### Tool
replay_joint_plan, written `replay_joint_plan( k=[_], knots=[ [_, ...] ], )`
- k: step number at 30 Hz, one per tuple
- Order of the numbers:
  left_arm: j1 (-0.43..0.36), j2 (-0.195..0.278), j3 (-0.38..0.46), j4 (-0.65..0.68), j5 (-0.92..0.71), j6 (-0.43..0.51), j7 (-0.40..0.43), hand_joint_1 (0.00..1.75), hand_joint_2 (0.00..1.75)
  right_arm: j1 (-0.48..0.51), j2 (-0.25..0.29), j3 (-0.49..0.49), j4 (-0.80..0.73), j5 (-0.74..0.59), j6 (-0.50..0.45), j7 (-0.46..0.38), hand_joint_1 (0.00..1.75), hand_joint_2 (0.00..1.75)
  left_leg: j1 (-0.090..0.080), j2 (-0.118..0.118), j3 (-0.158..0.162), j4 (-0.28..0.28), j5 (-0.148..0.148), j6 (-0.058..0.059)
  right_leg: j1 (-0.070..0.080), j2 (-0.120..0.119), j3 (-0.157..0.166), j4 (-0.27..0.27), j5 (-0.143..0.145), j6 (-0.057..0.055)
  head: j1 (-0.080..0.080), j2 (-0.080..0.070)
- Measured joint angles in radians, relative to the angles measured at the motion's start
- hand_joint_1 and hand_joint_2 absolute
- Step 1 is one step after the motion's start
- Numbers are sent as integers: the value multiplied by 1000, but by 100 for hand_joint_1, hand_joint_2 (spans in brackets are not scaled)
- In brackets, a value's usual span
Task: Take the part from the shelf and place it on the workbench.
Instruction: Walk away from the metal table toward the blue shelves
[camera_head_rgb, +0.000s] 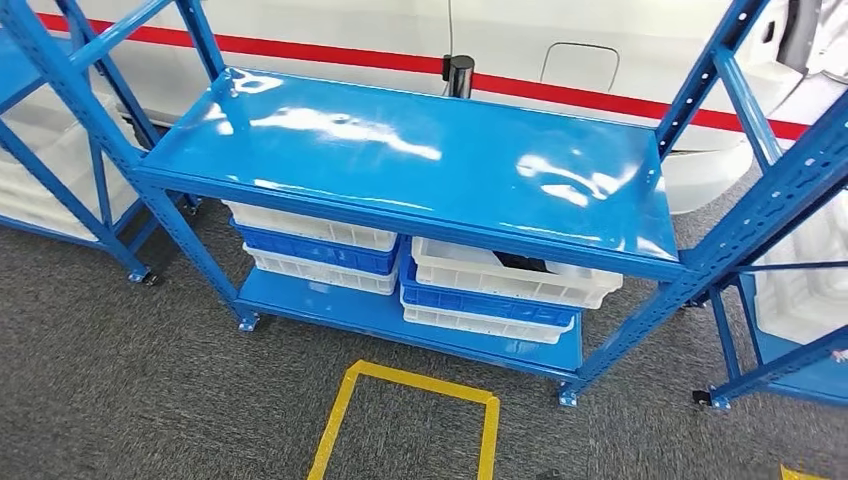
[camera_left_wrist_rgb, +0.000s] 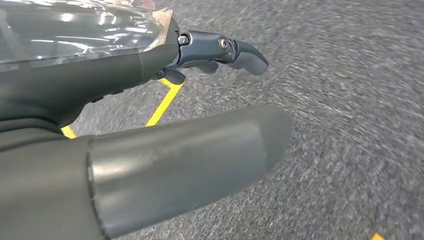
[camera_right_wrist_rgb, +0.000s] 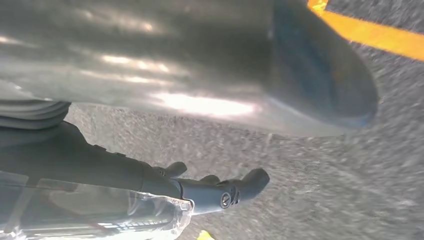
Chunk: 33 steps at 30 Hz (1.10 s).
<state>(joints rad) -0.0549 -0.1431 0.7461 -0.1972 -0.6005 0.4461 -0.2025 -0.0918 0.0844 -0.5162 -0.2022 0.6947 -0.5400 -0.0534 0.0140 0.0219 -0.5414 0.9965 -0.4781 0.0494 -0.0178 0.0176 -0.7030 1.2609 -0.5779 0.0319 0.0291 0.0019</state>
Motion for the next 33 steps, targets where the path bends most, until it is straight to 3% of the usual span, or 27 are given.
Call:
replay_joint_plan(
  k=[1, 2, 3, 5, 7, 9, 10, 12, 14, 15, 16, 17, 18, 20, 21, 22, 25, 28, 33],
  knots=[
    [0, 0, 0, 0, 0, 0, 0, 0, 0, 2, -1, 0, 0, 0, 0, 0, 0, 0, 0, 14, -1, 0, -1, -1, -3, -4, -10, 23, -4, 7, 0, 0],
    [0, -1, 0, 0, -1, -1, -1, 0, 0, 4, -2, 0, 0, 0, 0, 0, 0, 0, 1, 28, -1, 1, -2, -3, -6, -9, 2, 5, 7, 18, 0, 0],
    [0, -2, 0, 0, -1, -1, -1, 0, 0, 6, -3, -1, 0, 0, 0, 0, 0, 0, 2, 40, 1, 1, -4, -6, -10, -18, 33, -50, 30, 29, 0, 0],
    [-1, -2, 0, 0, -2, -2, -2, 0, 0, 5, -3, -1, 0, 0, 0, 0, 0, 0, 1, 64, 6, 5, -11, -18, -13, -70, 111, -190, 76, 42, 2, 0],
    [-2, 0, 0, 0, -3, -2, -3, 0, 0, 2, -2, -1, 0, 2, -2, 0, 0, 0, -6, 84, 16, 7, -20, -32, -9, -102, 144, -250, 96, 31, 0, 0],
    [-6, 0, 0, 0, -4, -2, -4, 0, 0, 2, -2, -1, 0, 11, -12, 1, 0, 0, -4, 104, 26, 6, -26, -43, -8, -81, 143, -248, 100, 12, -5, 0],
    [-8, 0, 0, 0, -4, -2, -4, 0, 0, 4, -2, -1, 0, 17, -19, 1, 0, 0, 0, 98, 28, 10, -33, -49, -10, -71, 144, -249, 101, 5, -6, 0],
    [-11, 1, 0, 0, -5, -2, -4, 0, 0, 4, -2, 0, 0, 33, -33, 5, 0, 0, 7, 48, 7, 66, -76, -58, -15, -54, 148, -251, 105, -11, -8, 0],
    [-9, 1, 1, 0, -5, -1, -4, 0, 0, 3, -2, 2, 0, 46, -38, 8, 0, 0, 9, -7, -54, 192, -144, -59, -11, -38, 145, -251, 107, -22, -10, 0],
    [-7, 1, 1, 0, -5, -1, -4, 0, 0, 3, -1, 2, 0, 50, -39, 10, 0, 0, 9, -18, -86, 253, -166, -59, -8, -30, 145, -251, 107, -24, -10, 0],
    [-5, 1, 2, 0, -5, -1, -4, 0, 0, 4, 0, 3, 0, 51, -39, 11, 0, 0, 9, -21, -107, 286, -169, -57, -6, -22, 145, -251, 107, -24, -10, 0],
    [-4, 1, 2, 0, -5, -1, -4, 0, 0, 5, 0, 3, 0, 52, -40, 12, 0, 0, 9, -22, -110, 280, -149, -55, -4, -15, 146, -250, 107, -24, -10, 0],
    [-3, 1, 3, 0, -5, -1, -4, 0, 0, 5, 0, 3, 0, 53, -40, 13, 0, 0, 9, -22, -95, 238, -114, -52, -4, -10, 148, -250, 106, -24, -10, 0],
    [-4, 2, 3, 0, -6, -1, -5, 0, 0, 5, 0, 3, 0, 53, -40, 15, 0, 0, 7, -25, -40, 106, -42, -44, -1, -1, 150, -249, 105, -22, -10, 0],
    [-4, 2, 2, 0, -6, -2, -6, 0, 0, 5, 0, 3, 0, 53, -41, 15, 0, 0, 6, -27, -22, 60, -24, -42, 2, 1, 150, -248, 104, -20, -9, 0],
    [-5, 2, 2, 0, -7, -3, -7, 0, 0, 5, -1, 3, 0, 53, -41, 15, 0, 0, 5, -28, -12, 33, -15, -41, 8, 2, 146, -247, 101, -19, -9, 0],
    [-5, 0, 2, 0, -9, -4, -10, 0, 0, 9, -4, 3, 0, 53, -43, 11, 0, 0, -3, -27, -11, 24, -13, -41, 15, 2, 136, -246, 97, -16, -8, 0],
    [-5, 2, 2, 0, -11, -4, -12, 0, 0, 10, -4, 3, 0, 52, -44, 8, 0, 0, -14, -27, -13, 25, -12, -31, 10, 2, 137, -248, 102, -7, -9, 0],
    [-5, 1, 2, 0, -16, -4, -14, 0, 0, 12, -5, 3, 0, 53, -45, 8, 0, 0, -17, -27, -15, 26, -10, -26, 7, 2, 145, -254, 107, 0, -9, 0]
  ],
)
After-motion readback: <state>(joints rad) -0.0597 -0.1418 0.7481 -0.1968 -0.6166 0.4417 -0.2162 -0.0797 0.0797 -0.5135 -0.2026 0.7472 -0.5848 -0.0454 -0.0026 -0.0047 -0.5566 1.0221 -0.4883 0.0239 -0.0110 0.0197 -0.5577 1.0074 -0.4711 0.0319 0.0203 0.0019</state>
